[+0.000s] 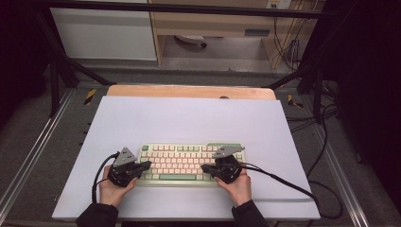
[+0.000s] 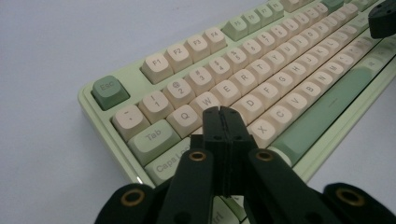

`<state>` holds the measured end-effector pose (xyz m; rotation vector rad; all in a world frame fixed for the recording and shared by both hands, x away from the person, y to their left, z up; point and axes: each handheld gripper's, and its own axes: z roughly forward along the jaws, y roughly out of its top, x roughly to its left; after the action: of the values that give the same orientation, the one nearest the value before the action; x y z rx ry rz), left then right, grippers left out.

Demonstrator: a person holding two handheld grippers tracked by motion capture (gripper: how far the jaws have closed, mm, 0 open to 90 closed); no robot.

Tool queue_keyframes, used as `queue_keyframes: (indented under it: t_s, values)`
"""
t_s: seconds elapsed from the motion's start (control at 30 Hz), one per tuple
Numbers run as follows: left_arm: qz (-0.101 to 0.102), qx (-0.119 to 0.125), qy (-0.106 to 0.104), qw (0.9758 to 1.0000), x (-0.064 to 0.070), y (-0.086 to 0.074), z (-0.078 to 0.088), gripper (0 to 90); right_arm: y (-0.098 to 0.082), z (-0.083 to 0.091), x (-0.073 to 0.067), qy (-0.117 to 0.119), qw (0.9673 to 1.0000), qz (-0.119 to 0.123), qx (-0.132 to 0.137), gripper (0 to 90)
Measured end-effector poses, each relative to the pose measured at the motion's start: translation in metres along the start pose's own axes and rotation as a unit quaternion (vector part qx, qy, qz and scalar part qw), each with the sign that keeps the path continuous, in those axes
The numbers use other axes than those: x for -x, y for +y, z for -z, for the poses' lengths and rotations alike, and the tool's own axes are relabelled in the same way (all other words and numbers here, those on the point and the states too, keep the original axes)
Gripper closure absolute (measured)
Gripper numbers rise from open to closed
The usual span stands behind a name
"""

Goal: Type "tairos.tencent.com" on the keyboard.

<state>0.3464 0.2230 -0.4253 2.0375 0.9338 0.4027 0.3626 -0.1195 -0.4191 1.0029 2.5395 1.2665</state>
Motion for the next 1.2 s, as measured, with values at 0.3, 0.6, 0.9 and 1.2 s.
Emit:
queue_keyframes:
  t_s: [0.3,0.6,0.9,1.2]
  values:
    - [-0.001,-0.001,-0.002,1.0,0.004,0.002,-0.002,90.0,-0.009,0.014,0.011,-0.009,0.9998,-0.012,0.009,90.0]
    - [-0.003,0.001,-0.005,1.0,0.011,0.009,-0.004,90.0,-0.012,0.02,0.015,-0.011,0.9997,-0.016,0.012,90.0]
    - [-0.016,-0.002,-0.01,0.9998,0.023,0.021,-0.015,90.0,-0.013,0.021,0.015,-0.012,0.9997,-0.015,0.012,90.0]
    - [-0.023,-0.007,-0.012,0.9996,0.033,0.033,-0.03,90.0,-0.014,0.02,0.014,-0.011,0.9998,-0.016,0.008,90.0]
